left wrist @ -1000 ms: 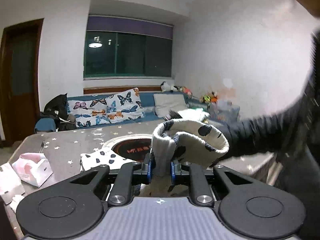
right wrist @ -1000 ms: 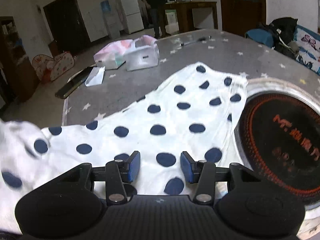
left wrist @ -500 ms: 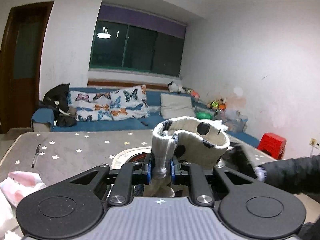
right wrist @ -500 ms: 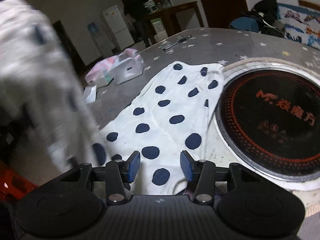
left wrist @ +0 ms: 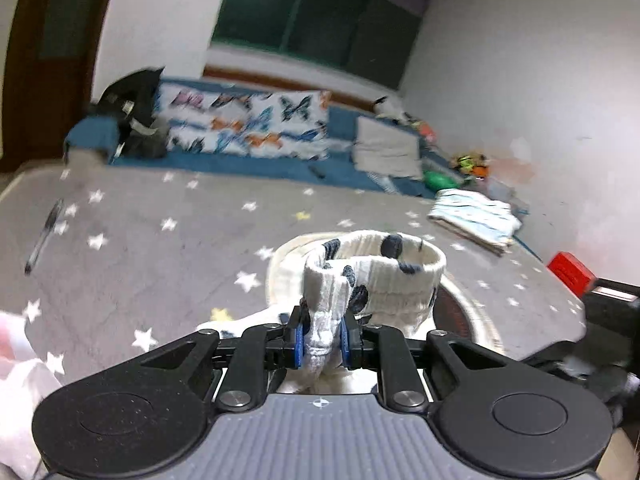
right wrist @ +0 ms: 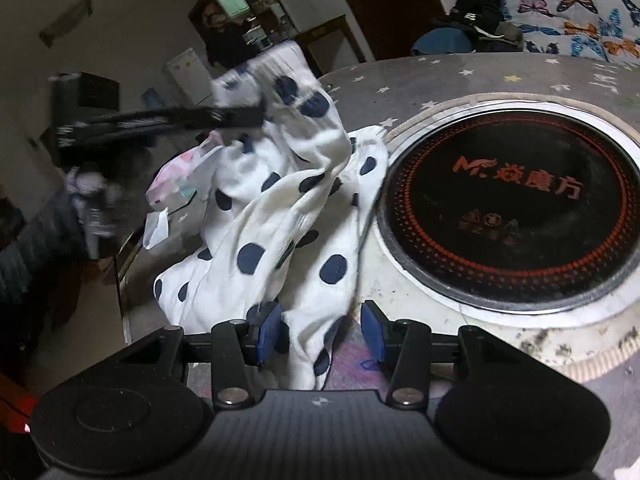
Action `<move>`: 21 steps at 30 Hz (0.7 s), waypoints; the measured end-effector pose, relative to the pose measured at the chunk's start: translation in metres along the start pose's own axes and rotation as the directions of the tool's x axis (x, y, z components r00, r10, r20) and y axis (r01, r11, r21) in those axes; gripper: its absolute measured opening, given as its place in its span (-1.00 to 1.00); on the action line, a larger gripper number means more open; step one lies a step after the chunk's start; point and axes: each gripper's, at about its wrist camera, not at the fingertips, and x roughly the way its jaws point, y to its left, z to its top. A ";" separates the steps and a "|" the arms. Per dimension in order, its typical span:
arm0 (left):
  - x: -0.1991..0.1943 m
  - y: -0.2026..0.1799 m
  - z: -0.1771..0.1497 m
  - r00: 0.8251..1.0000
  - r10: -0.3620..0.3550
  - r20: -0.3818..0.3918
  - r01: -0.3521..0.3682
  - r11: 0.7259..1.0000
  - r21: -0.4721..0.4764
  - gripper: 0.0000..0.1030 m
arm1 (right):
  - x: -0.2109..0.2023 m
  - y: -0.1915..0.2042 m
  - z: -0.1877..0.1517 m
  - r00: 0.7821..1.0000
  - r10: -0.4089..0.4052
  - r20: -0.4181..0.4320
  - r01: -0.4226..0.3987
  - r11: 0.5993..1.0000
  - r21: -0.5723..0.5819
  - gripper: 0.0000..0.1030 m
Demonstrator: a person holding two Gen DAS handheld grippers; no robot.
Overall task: Fold clothes
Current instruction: 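Lower the cuffs with the left gripper onto the waistband end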
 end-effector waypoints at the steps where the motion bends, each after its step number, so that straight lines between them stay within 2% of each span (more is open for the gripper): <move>1: 0.005 0.008 0.000 1.000 0.016 -0.010 -0.016 1.000 -0.021 -0.60 | -0.001 0.000 0.000 1.000 -0.007 0.005 0.007 1.000 0.004 -0.13; 4: 0.012 0.025 -0.001 0.998 0.055 -0.017 -0.057 0.995 -0.087 -0.51 | -0.004 -0.001 -0.001 1.000 -0.022 0.015 0.022 1.000 0.013 -0.12; 7: 0.007 0.032 0.001 0.996 0.090 0.010 -0.089 0.989 -0.121 -0.42 | -0.006 0.001 -0.001 0.999 -0.036 0.022 0.036 0.999 0.015 -0.12; 11: -0.021 0.030 -0.001 0.989 0.131 0.068 -0.119 0.981 -0.156 -0.24 | -0.014 0.007 -0.001 0.997 -0.059 0.049 0.059 0.998 0.011 -0.12; 12: -0.030 0.025 -0.007 0.990 0.128 0.066 -0.117 0.981 -0.156 -0.11 | -0.017 0.009 0.000 0.996 -0.061 0.059 0.061 0.998 0.004 -0.12; 13: -0.040 0.020 -0.013 0.990 0.125 0.062 -0.114 0.981 -0.155 0.00 | -0.019 0.012 0.001 0.996 -0.059 0.066 0.060 0.998 -0.004 -0.12; 14: -0.050 0.015 -0.020 0.991 0.121 0.057 -0.111 0.982 -0.154 0.03 | -0.021 0.015 0.002 0.996 -0.053 0.070 0.054 0.998 -0.013 -0.12; 18: -0.076 -0.013 -0.060 0.993 0.116 -0.018 -0.117 0.981 -0.157 0.04 | -0.023 0.027 0.004 0.998 -0.031 0.063 0.034 0.998 -0.048 -0.12; 21: -0.088 -0.028 -0.088 0.988 0.141 -0.057 -0.148 0.977 -0.152 0.04 | -0.020 0.033 -0.001 0.999 -0.017 0.039 0.019 0.998 -0.063 -0.12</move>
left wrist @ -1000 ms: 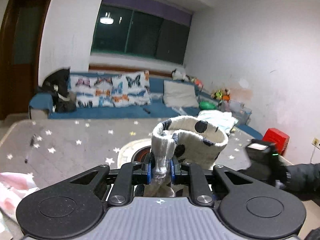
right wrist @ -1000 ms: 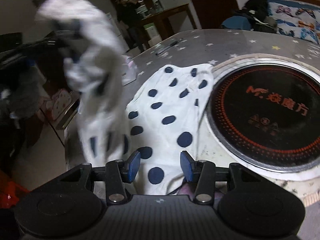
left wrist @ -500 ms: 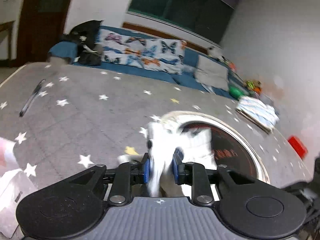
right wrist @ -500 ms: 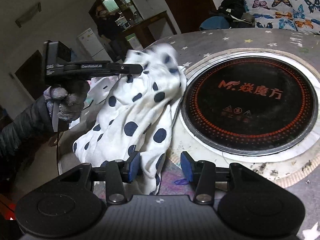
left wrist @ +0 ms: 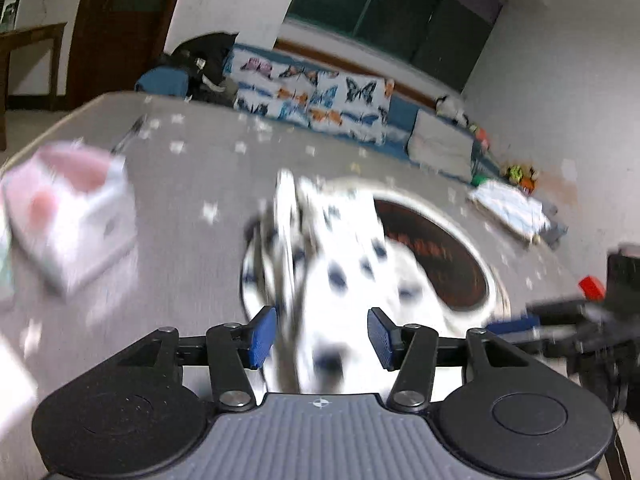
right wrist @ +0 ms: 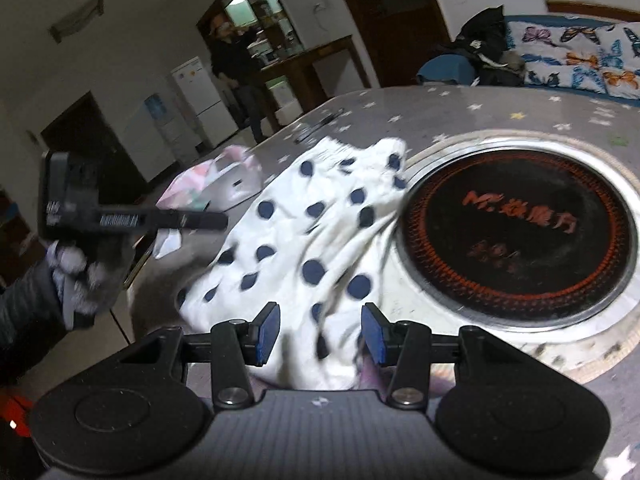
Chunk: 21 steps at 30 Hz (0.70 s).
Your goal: Fold clothes
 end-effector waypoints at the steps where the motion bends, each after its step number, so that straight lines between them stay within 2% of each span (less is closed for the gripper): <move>1: -0.003 -0.002 -0.008 1.000 0.007 -0.004 -0.007 1.000 -0.003 0.04 | 0.002 0.001 -0.003 1.000 -0.004 -0.009 0.004 1.000 -0.003 -0.12; 5: -0.006 -0.015 -0.027 0.999 0.020 -0.038 -0.019 0.999 0.028 -0.02 | 0.009 0.003 -0.013 0.999 -0.019 -0.042 0.018 1.000 -0.014 -0.13; 7: -0.002 -0.022 -0.030 0.997 0.028 -0.065 -0.025 0.998 0.052 -0.45 | 0.011 0.003 -0.017 0.998 -0.030 -0.051 0.030 0.999 -0.013 -0.16; 10: 0.003 -0.026 -0.035 0.996 0.038 -0.085 -0.034 0.998 0.054 -0.76 | 0.010 0.001 -0.020 0.998 -0.046 -0.051 0.046 0.999 -0.002 -0.40; 11: 0.003 -0.027 -0.035 0.996 0.037 -0.086 -0.033 0.998 0.047 -0.80 | 0.009 0.001 -0.020 0.998 -0.047 -0.048 0.047 0.999 0.001 -0.44; 13: 0.003 -0.029 -0.035 0.996 0.025 -0.091 -0.022 0.999 0.033 -0.87 | 0.005 0.000 -0.021 0.997 -0.056 -0.044 0.056 0.998 0.000 -0.67; 15: 0.002 -0.035 -0.038 0.995 0.006 -0.104 -0.003 1.000 0.028 -0.88 | 0.000 0.000 -0.021 0.997 -0.067 -0.039 0.067 0.998 -0.004 -0.78; 18: 0.003 -0.049 -0.046 0.990 -0.043 -0.133 0.046 0.999 0.020 -0.90 | -0.008 -0.001 -0.022 0.995 -0.089 -0.033 0.089 0.996 -0.012 -0.83; 21: 0.006 -0.072 -0.056 0.980 -0.113 -0.165 0.119 0.993 0.025 -0.90 | -0.023 -0.008 -0.024 0.989 -0.146 -0.031 0.145 0.989 -0.023 -0.85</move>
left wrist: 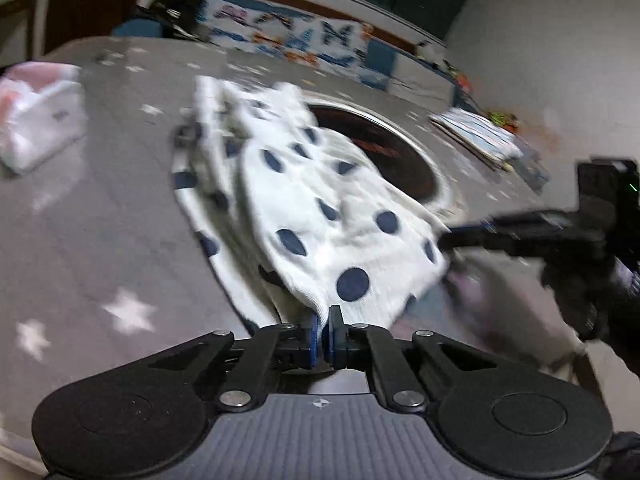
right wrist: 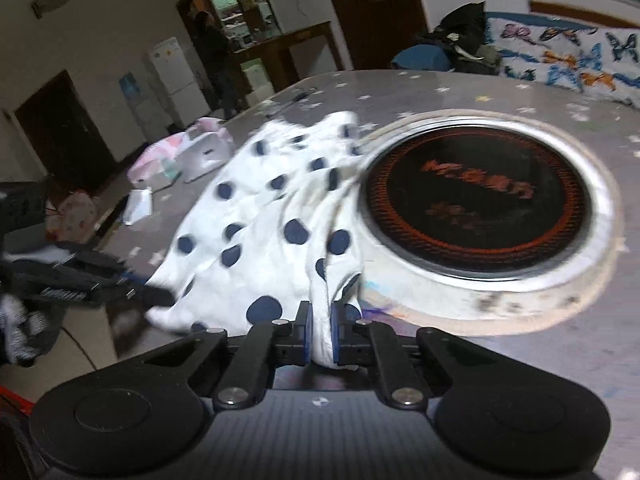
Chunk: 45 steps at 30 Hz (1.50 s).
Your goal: Fold clothes
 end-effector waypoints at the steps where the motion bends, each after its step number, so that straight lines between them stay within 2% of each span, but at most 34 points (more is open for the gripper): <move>1: 0.003 -0.012 -0.003 0.999 -0.033 -0.006 0.033 0.999 0.017 -0.90 | -0.006 -0.004 -0.001 1.000 -0.021 0.002 0.021 1.000 0.000 -0.86; 6: 0.028 -0.064 -0.015 0.983 -0.179 -0.049 0.183 0.977 0.107 -0.89 | -0.033 -0.024 -0.008 0.991 -0.131 0.013 0.131 0.991 0.008 -0.88; 9: 0.037 -0.083 -0.017 0.973 -0.216 -0.086 0.227 0.960 0.161 -0.83 | -0.043 -0.037 -0.015 0.982 -0.188 0.018 0.187 0.982 0.029 -0.88; 11: 0.034 -0.087 -0.014 0.971 -0.220 -0.091 0.234 0.953 0.190 -0.76 | -0.046 -0.045 -0.020 0.980 -0.196 0.022 0.194 0.979 0.057 -0.87; 14: 0.018 -0.082 -0.006 0.977 -0.208 -0.050 0.214 0.951 0.224 -0.76 | -0.049 -0.048 -0.023 0.982 -0.185 0.041 0.182 0.981 0.069 -0.84; 17: -0.001 -0.068 0.009 0.983 -0.177 0.037 0.165 0.962 0.215 -0.76 | -0.050 -0.047 -0.020 0.980 -0.190 0.054 0.186 0.980 0.066 -0.80; 19: -0.005 -0.056 0.019 0.986 -0.132 0.097 0.111 0.974 0.195 -0.76 | -0.051 -0.045 -0.018 0.978 -0.196 0.067 0.192 0.979 0.061 -0.73; 23: -0.009 -0.032 0.035 0.982 -0.090 0.164 0.064 0.986 0.155 -0.76 | -0.059 -0.037 -0.010 0.975 -0.199 0.095 0.195 0.979 0.050 -0.68; 25: -0.003 -0.027 0.040 0.979 -0.042 0.198 0.008 0.986 0.167 -0.76 | -0.060 -0.030 -0.004 0.977 -0.189 0.103 0.187 0.982 0.031 -0.68; 31: 0.013 0.013 0.039 0.984 0.007 0.177 -0.022 0.996 0.084 -0.76 | -0.050 0.006 0.017 0.988 -0.107 0.115 0.115 0.991 -0.068 -0.67; 36: 0.011 0.038 0.020 0.980 0.000 0.199 0.005 1.000 -0.025 -0.76 | -0.027 0.041 0.037 0.995 -0.019 0.096 0.033 0.989 -0.147 -0.58; 40: 0.016 0.044 0.012 0.979 -0.005 0.205 0.017 0.998 -0.057 -0.77 | 0.000 0.068 0.052 0.997 0.033 0.071 -0.018 0.979 -0.202 -0.46; 42: 0.015 0.044 0.010 0.978 -0.012 0.210 0.023 0.998 -0.051 -0.77 | 0.014 0.080 0.060 0.997 0.042 0.060 -0.028 0.976 -0.217 -0.30; 45: 0.014 0.045 0.009 0.977 -0.018 0.212 0.030 0.998 -0.054 -0.77 | 0.033 0.094 0.067 0.998 0.051 0.042 -0.040 0.972 -0.231 -0.29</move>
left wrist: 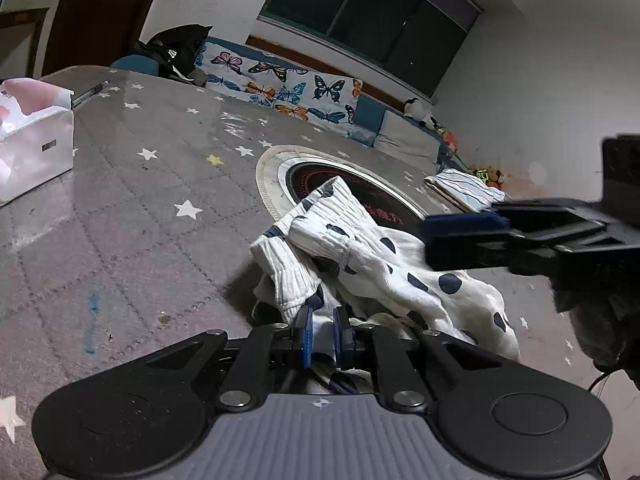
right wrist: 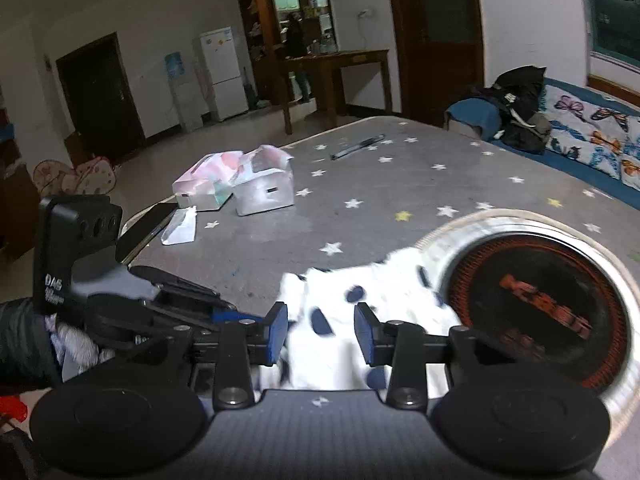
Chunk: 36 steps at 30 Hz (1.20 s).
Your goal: Fold clothes
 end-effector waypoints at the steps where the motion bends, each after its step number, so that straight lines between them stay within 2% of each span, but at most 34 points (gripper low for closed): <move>1: -0.001 0.001 0.000 1.000 -0.004 0.002 0.004 1.000 -0.006 -0.77 | 0.006 0.003 0.002 1.000 -0.004 -0.007 0.004 1.000 -0.004 -0.29; 4: -0.004 0.002 -0.002 1.000 -0.016 0.016 0.016 1.000 -0.016 -0.75 | 0.026 0.005 0.004 0.999 -0.038 -0.038 0.038 0.999 0.004 -0.29; 8: -0.008 0.002 -0.004 0.999 -0.022 0.029 0.023 1.000 -0.021 -0.72 | 0.044 0.002 -0.001 0.996 -0.037 -0.081 0.040 0.999 0.033 -0.34; 10: -0.009 0.003 -0.005 0.999 -0.028 0.034 0.029 0.999 -0.022 -0.64 | 0.046 0.001 -0.004 0.996 -0.044 -0.079 0.048 0.998 0.042 -0.63; 13: -0.007 0.004 -0.006 0.999 -0.032 0.033 0.033 0.999 -0.020 -0.60 | 0.040 -0.007 -0.003 0.998 -0.036 -0.060 0.042 0.995 0.091 -0.81; 15: -0.006 0.003 -0.007 0.999 -0.034 0.031 0.035 0.999 -0.022 -0.58 | 0.033 -0.013 -0.001 0.999 -0.022 -0.039 0.026 0.991 0.129 -0.85; 18: -0.006 0.003 -0.008 0.999 -0.036 0.034 0.037 0.999 -0.022 -0.56 | 0.018 -0.017 0.007 1.000 -0.004 0.006 0.003 0.986 0.167 -0.86; 23: -0.008 0.002 -0.009 0.999 -0.037 0.040 0.038 0.999 -0.022 -0.50 | 0.007 -0.007 0.018 0.998 0.029 0.062 -0.038 0.987 0.154 -0.86; 26: -0.013 0.002 -0.008 0.998 -0.034 0.047 0.035 0.999 -0.026 -0.45 | 0.022 -0.003 0.011 0.999 0.040 0.033 -0.044 0.987 0.154 -0.85; 29: -0.022 0.002 -0.008 0.998 -0.011 0.057 0.012 1.000 -0.019 -0.20 | 0.034 0.000 0.001 0.999 0.050 0.004 -0.050 0.989 0.140 -0.76; 30: -0.026 0.003 -0.008 0.998 0.001 0.061 0.000 1.000 -0.016 -0.17 | 0.031 0.000 -0.001 0.998 0.058 0.008 -0.059 0.988 0.144 -0.67; 31: -0.030 0.005 -0.008 0.998 0.004 0.064 -0.003 1.000 -0.017 -0.17 | 0.027 0.000 -0.002 0.998 0.066 0.012 -0.067 0.987 0.148 -0.60; 36: -0.054 0.011 -0.002 0.994 0.045 0.104 -0.043 0.999 -0.018 -0.17 | 0.007 -0.002 -0.011 0.995 0.095 0.033 -0.099 0.982 0.159 -0.59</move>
